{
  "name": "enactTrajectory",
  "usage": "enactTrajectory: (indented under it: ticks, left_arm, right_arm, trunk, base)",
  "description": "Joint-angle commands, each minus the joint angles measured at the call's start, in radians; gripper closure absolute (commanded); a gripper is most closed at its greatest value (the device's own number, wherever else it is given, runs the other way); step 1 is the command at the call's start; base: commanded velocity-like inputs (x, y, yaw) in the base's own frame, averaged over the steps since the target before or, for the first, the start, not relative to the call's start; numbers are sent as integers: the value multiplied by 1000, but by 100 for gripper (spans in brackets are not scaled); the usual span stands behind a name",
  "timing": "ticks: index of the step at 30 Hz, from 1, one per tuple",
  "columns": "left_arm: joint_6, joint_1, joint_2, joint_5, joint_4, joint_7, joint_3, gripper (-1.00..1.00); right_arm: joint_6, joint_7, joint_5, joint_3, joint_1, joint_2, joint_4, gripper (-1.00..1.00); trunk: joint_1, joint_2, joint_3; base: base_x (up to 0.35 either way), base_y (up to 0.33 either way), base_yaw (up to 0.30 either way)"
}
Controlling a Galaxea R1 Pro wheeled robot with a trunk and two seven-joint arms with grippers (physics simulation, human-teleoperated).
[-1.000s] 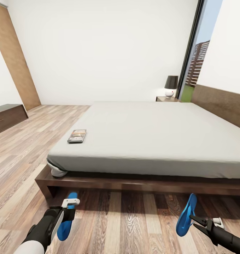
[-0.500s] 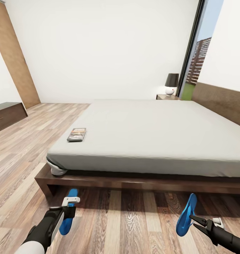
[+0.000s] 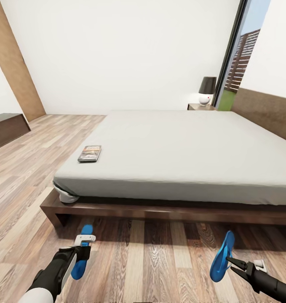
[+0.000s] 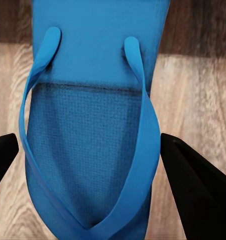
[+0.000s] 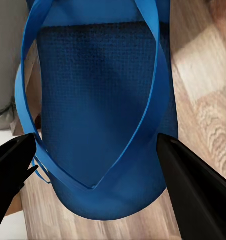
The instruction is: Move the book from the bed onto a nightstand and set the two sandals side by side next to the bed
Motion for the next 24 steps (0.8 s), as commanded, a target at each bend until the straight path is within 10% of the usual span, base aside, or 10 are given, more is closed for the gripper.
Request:
enactTrajectory:
  ticks: [1,24]
  left_arm:
    - [5,0,-1,-11,-2,-8,4,100]
    - [115,0,-1,-9,-4,-12,3,100]
  right_arm:
    - [6,2,-4,-2,-1,0,0,100]
    - [7,2,-4,-4,-1,-2,-3,100]
  trunk:
    - [0,-1,-5]
    - [11,-6,-94]
  base:
    - [0,0,0]
    - [0,0,0]
